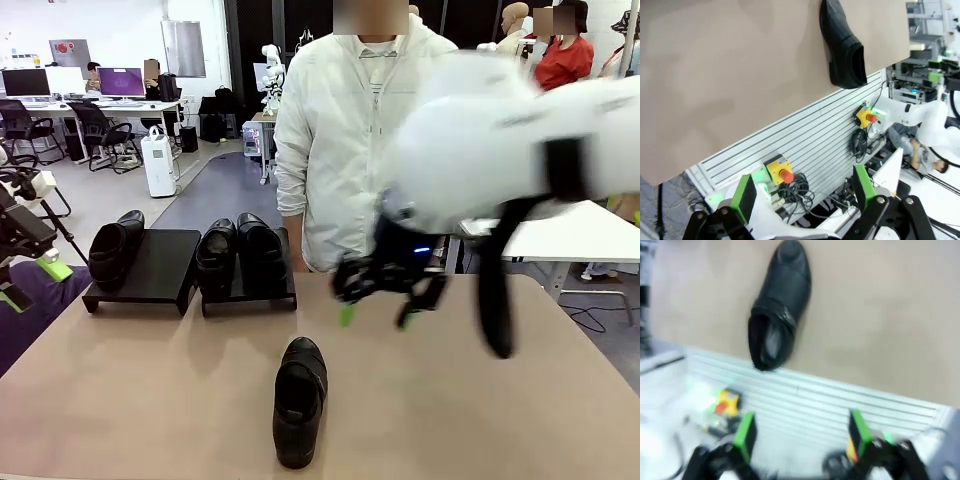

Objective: Organize the shoes by placing them on the stand.
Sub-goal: Pick up one Shoe and place it in the middle of the table, then place the Shoe from the middle of the table onto the Shoes Stand.

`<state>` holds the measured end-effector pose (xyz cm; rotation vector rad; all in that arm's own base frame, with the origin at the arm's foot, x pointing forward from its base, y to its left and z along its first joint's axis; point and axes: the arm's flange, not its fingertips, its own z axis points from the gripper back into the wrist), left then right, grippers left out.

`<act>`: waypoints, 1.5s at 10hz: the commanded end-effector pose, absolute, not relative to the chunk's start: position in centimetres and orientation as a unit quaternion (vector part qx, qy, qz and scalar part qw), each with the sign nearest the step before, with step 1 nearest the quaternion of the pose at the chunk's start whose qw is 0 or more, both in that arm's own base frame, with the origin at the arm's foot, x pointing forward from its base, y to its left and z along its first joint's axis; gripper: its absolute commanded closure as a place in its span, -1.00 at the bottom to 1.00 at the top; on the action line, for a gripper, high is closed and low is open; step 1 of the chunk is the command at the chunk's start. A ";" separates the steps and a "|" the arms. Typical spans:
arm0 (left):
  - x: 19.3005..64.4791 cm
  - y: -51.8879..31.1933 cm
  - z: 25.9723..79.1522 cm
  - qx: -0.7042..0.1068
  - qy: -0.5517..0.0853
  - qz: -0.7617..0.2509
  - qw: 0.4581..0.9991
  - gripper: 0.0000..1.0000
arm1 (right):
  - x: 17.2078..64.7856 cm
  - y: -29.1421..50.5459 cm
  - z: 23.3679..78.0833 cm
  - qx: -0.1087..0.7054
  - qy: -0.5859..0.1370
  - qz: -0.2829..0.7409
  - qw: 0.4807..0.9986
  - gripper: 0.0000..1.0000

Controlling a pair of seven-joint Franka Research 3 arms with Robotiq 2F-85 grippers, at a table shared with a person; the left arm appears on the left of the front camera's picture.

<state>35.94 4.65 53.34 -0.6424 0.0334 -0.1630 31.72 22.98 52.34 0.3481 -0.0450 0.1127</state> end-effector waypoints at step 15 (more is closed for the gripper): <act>35.8 4.7 53.5 -0.324 0.013 -0.087 0.942 -1.00 | 29.3 -1.6 51.4 0.358 -0.059 -0.137 0.922 -1.00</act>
